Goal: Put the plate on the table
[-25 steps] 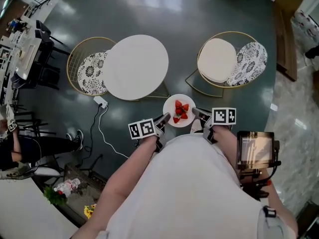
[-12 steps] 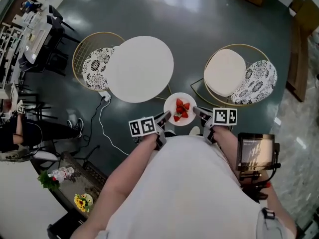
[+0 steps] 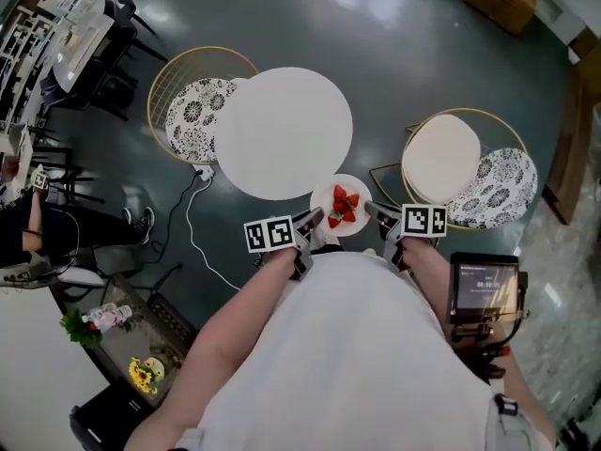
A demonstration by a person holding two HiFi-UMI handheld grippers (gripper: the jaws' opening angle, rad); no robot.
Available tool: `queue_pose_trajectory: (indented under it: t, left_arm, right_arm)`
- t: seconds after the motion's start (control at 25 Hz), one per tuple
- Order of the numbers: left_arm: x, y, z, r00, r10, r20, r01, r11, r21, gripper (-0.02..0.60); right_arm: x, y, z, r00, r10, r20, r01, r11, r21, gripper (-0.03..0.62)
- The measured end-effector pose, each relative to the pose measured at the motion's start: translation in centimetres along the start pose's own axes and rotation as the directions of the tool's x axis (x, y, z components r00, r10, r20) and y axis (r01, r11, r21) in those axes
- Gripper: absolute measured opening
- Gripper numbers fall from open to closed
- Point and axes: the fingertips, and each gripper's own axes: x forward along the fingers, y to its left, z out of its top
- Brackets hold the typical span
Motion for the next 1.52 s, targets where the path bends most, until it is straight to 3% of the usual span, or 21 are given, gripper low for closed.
queue_pose_trajectory:
  t: [0.36,0.76,1.08,1.52]
  left_arm:
    - [-1.1,1.3,5.5,0.999,-0.046,0.000,0.046,0.999,-0.006,0.034]
    - [-3.8,5.6,9.6,0.999,-0.021,0.050,0.025,0.997,-0.076,0.035]
    - [-2.8,9.0,12.2,0.997,0.034,0.069,-0.025,0.992,-0.125,0.035]
    - [1.7,9.2,16.1,0.996,0.080,0.043,-0.070,0.976,-0.205,0.035]
  right_arm:
    - [3.8,2.9,3.8,0.999,-0.051,0.009,0.051,0.998,-0.046,0.035]
    - [10.6,5.2,5.8,0.995,-0.047,-0.090,0.035,0.991,-0.127,0.035]
    - [15.0,3.5,7.9,0.985,-0.040,-0.168,0.016,0.990,-0.139,0.035]
    - [16.8,0.8,13.3,0.957,-0.070,-0.281,0.030,0.989,-0.143,0.035]
